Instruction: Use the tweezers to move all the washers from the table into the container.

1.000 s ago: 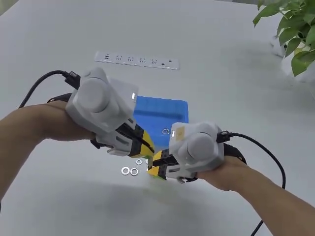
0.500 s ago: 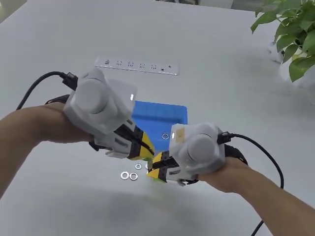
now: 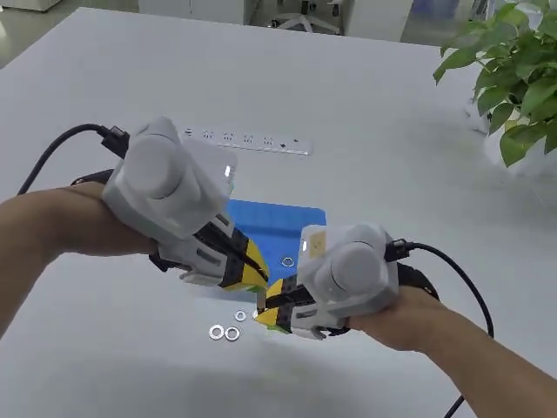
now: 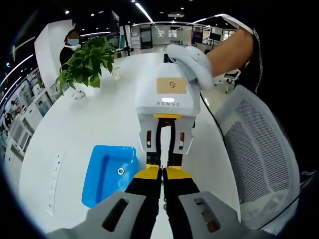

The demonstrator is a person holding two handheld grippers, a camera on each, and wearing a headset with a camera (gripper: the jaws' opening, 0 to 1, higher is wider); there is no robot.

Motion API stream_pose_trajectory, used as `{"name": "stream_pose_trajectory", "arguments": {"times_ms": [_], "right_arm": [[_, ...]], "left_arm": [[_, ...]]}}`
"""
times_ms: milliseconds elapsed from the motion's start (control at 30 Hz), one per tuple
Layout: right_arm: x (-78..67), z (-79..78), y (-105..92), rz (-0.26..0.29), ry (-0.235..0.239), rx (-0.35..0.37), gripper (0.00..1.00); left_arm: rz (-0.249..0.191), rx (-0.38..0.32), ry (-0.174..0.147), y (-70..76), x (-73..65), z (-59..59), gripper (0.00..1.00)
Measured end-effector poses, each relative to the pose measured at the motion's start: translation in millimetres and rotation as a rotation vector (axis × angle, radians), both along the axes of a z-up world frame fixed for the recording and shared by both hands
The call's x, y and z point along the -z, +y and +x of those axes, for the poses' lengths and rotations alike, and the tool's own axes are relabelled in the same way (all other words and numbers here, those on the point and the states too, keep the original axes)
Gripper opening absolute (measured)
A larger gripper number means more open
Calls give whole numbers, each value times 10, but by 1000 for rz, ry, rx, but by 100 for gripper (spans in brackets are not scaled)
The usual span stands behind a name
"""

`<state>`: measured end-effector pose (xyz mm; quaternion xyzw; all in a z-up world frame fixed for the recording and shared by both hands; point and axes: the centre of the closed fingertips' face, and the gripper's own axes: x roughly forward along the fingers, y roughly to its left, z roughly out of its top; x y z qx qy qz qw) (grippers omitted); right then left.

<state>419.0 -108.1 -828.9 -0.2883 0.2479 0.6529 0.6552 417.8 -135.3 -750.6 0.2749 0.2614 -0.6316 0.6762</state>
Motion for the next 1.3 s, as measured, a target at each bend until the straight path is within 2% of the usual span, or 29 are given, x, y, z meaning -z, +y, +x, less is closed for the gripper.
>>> {"name": "stream_pose_trajectory", "arguments": {"times_ms": [400, 667, 1067, 1300], "right_arm": [[-266, 252, 6, -5, -47, 4, 9], [-349, 417, 14, 1, -69, 9, 10], [-370, 691, 42, 12, -89, 15, 10], [-260, 822, 48, 6, -91, 14, 10]], "left_arm": [[-5, 6, -31, -7, -252, 204, 5], [3, 12, -60, -2, -339, 354, 5], [3, 1, -93, 15, -353, 601, 5], [14, -1, -97, 26, -245, 739, 5]]}}
